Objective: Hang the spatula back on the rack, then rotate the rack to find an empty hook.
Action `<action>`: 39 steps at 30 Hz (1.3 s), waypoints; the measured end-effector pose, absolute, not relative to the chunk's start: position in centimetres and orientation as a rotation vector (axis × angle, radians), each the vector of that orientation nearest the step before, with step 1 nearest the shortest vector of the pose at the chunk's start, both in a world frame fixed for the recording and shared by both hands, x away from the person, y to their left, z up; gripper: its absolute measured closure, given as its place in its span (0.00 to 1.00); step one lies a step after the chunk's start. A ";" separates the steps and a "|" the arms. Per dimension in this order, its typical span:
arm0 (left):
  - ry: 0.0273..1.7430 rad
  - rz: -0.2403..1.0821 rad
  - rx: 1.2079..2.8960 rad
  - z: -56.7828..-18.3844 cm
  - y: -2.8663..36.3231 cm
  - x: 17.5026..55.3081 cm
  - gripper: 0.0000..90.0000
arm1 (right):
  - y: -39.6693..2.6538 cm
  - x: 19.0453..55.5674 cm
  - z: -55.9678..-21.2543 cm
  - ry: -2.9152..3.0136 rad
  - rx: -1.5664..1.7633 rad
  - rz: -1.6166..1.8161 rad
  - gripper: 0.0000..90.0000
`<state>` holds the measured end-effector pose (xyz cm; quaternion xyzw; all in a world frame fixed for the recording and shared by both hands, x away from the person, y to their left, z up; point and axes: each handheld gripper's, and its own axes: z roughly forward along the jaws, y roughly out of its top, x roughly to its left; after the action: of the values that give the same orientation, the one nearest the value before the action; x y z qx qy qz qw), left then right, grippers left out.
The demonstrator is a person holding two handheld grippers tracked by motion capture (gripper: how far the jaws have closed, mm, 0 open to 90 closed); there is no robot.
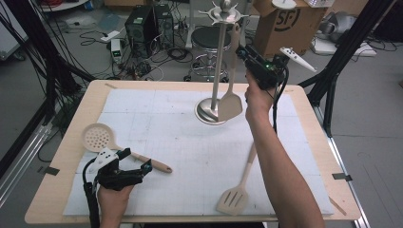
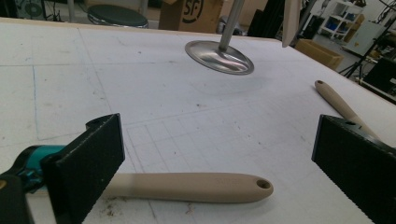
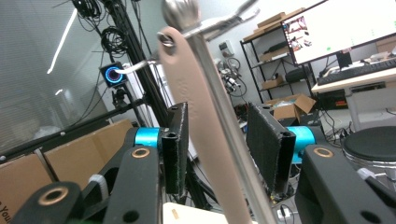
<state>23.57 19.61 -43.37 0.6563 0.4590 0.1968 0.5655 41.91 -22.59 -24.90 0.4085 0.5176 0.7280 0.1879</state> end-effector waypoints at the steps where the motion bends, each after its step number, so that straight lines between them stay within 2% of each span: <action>1: 1.080 0.465 1.542 -43.4 19.6 23.6 0.03 | -22.7 42.1 -25.0 1.448 1.150 2.051 0.66; 6: 1.079 0.460 1.541 -43.4 19.7 23.7 0.03 | -23.5 42.8 -24.6 1.398 1.155 2.075 0.70; 11: 1.079 0.468 1.536 -43.3 19.7 23.6 0.03 | -23.4 43.6 -23.1 1.400 1.121 2.076 0.95; 13: 1.081 0.471 1.525 -43.2 19.6 23.7 0.03 | -23.3 44.0 -22.6 1.387 1.125 2.085 0.99; 23: 1.056 0.470 1.541 -43.1 19.2 23.8 0.03 | -22.4 45.3 -22.5 1.414 1.165 2.094 1.00; 39: 1.073 0.472 1.505 -42.9 20.1 23.7 0.03 | -19.1 43.6 -22.2 1.489 1.100 2.089 1.00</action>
<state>23.65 20.14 -42.87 0.6434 0.4589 0.2019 0.5786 43.64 -19.13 -22.17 0.3880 0.5253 0.7369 0.1745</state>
